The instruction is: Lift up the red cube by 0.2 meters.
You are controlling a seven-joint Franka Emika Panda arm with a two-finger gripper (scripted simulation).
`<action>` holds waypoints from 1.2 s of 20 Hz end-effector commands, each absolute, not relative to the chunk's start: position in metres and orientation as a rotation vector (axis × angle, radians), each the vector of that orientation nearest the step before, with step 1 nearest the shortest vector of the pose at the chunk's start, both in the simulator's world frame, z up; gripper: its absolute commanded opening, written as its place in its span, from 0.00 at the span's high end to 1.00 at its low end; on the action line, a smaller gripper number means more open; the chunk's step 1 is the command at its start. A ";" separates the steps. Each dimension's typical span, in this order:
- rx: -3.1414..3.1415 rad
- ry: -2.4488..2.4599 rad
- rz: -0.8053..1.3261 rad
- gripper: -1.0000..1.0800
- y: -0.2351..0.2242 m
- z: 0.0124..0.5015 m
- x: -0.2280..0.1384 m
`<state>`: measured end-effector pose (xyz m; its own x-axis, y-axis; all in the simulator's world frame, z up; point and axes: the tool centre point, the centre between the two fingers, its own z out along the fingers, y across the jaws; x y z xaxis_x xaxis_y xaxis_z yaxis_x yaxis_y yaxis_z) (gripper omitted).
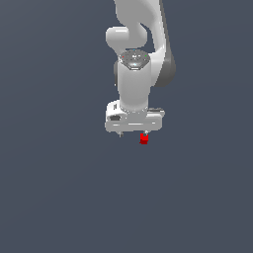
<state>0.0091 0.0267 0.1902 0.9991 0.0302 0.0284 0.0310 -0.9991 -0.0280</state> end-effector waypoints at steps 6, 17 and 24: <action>-3.114 -0.038 -0.042 0.04 0.029 0.184 0.005; -3.124 0.054 -0.027 0.04 0.052 0.123 -0.028; -3.131 0.141 -0.012 0.04 0.075 0.066 -0.058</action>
